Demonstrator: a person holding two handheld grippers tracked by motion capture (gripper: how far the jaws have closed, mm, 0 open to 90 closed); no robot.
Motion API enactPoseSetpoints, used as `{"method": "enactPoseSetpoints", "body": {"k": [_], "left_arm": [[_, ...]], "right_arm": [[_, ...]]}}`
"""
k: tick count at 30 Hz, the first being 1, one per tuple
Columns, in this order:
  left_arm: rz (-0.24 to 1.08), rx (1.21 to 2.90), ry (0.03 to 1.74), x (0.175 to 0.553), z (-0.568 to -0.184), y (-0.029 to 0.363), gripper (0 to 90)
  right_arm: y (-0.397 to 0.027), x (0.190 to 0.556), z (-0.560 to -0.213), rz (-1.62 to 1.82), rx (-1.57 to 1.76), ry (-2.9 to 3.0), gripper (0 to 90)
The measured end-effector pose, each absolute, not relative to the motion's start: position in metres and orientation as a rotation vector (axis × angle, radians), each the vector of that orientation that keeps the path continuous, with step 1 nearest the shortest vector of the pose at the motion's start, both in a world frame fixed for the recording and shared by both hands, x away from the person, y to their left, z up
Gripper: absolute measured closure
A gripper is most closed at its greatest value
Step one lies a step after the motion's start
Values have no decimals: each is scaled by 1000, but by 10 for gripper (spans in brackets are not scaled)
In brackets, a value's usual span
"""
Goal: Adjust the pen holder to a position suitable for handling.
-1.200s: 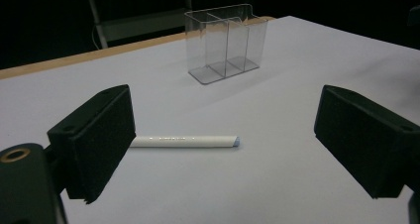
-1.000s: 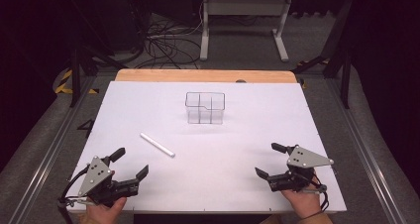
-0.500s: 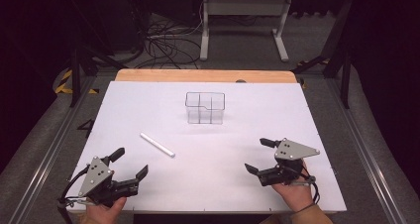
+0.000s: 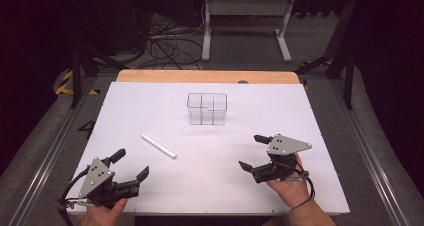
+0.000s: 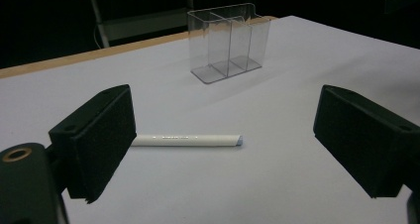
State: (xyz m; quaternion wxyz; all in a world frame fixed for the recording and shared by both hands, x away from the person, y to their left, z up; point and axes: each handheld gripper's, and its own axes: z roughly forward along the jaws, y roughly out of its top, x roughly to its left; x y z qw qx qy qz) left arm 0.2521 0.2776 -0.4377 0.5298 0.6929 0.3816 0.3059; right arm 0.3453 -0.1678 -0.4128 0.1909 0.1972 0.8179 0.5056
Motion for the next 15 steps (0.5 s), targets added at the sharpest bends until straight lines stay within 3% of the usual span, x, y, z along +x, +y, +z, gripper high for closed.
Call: {"method": "enactPoseSetpoints", "body": {"k": [15], "left_arm": [[732, 1660, 919, 250, -438, 278, 101]], "right_arm": [[-153, 349, -402, 1404, 569, 2386, 101]]}}
